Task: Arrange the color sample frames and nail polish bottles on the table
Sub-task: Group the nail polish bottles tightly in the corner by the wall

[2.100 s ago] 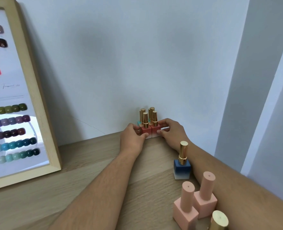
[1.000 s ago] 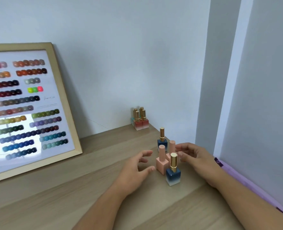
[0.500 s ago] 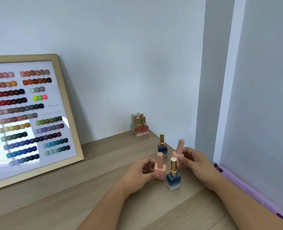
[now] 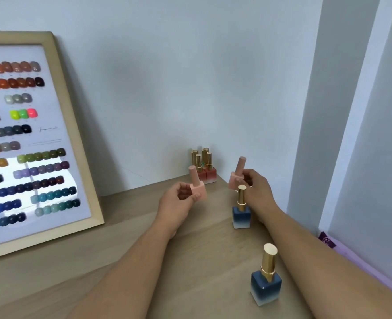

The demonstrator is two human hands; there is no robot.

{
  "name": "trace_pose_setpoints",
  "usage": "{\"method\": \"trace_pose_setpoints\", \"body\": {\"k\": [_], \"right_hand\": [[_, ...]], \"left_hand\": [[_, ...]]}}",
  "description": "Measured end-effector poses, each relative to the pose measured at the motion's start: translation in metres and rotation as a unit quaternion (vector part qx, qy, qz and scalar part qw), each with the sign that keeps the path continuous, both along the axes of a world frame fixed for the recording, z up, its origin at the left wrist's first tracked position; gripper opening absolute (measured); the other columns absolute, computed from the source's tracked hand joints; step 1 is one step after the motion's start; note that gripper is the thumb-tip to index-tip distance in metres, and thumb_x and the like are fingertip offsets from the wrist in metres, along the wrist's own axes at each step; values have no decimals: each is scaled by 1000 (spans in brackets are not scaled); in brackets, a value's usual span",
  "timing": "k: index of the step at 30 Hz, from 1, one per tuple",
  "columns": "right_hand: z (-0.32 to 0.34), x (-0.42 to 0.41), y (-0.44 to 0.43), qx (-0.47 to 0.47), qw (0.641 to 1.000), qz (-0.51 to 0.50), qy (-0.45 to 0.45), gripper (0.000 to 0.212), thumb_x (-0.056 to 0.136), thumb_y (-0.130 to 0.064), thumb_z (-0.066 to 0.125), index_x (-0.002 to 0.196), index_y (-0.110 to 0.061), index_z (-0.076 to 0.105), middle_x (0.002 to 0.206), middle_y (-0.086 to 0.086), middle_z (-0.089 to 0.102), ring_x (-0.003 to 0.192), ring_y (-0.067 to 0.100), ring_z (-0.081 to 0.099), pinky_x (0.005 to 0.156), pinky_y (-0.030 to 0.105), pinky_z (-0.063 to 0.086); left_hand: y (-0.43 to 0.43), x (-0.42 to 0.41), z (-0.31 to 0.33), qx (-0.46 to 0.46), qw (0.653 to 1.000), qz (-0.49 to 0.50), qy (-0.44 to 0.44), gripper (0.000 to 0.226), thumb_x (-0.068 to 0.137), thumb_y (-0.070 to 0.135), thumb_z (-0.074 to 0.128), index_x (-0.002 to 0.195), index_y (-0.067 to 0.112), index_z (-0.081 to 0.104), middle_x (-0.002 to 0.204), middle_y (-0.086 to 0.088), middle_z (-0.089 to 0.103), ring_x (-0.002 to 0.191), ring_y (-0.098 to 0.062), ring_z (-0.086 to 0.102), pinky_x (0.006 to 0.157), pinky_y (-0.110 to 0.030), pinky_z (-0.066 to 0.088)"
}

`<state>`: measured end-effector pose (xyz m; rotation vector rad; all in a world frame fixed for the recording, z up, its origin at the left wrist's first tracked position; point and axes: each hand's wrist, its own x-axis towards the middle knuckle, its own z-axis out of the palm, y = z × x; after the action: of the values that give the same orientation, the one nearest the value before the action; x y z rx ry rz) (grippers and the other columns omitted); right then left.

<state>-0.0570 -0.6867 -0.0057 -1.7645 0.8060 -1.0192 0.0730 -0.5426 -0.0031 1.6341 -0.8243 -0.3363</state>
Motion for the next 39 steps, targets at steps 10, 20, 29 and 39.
{"method": "trace_pose_setpoints", "body": {"k": [10, 20, 29, 39], "right_hand": [[1, 45, -37, -96, 984, 87, 126, 24, 89, -16, 57, 112, -12, 60, 113, 6, 60, 98, 17, 54, 86, 28, 41], [-1, 47, -32, -75, 988, 98, 98, 34, 84, -9, 63, 112, -21, 47, 83, -7, 53, 77, 6, 54, 63, 13, 38], [5, 55, -32, -80, 986, 87, 122, 32, 85, -9, 61, 115, -12, 52, 114, 7, 60, 92, 15, 55, 78, 23, 43], [4, 54, -30, -84, 987, 82, 114, 31, 86, -10, 61, 116, -14, 51, 105, -1, 57, 90, 12, 54, 63, 10, 37]], "left_hand": [[-55, 25, -6, 78, 989, 47, -116, 18, 77, 15, 73, 87, 18, 58, 78, 8, 60, 68, -2, 53, 60, -10, 40], [-61, 25, -7, 76, 983, 107, -129, 29, 68, 20, 81, 86, 14, 58, 80, 2, 64, 75, -13, 61, 71, -26, 51], [-67, 29, -7, 80, 982, 120, -123, 31, 68, 22, 81, 85, 18, 55, 83, 2, 63, 80, -16, 62, 76, -30, 53], [-67, 29, -6, 72, 985, 115, -110, 31, 69, 22, 81, 86, 18, 55, 89, -1, 66, 82, -15, 63, 79, -31, 53]]}}
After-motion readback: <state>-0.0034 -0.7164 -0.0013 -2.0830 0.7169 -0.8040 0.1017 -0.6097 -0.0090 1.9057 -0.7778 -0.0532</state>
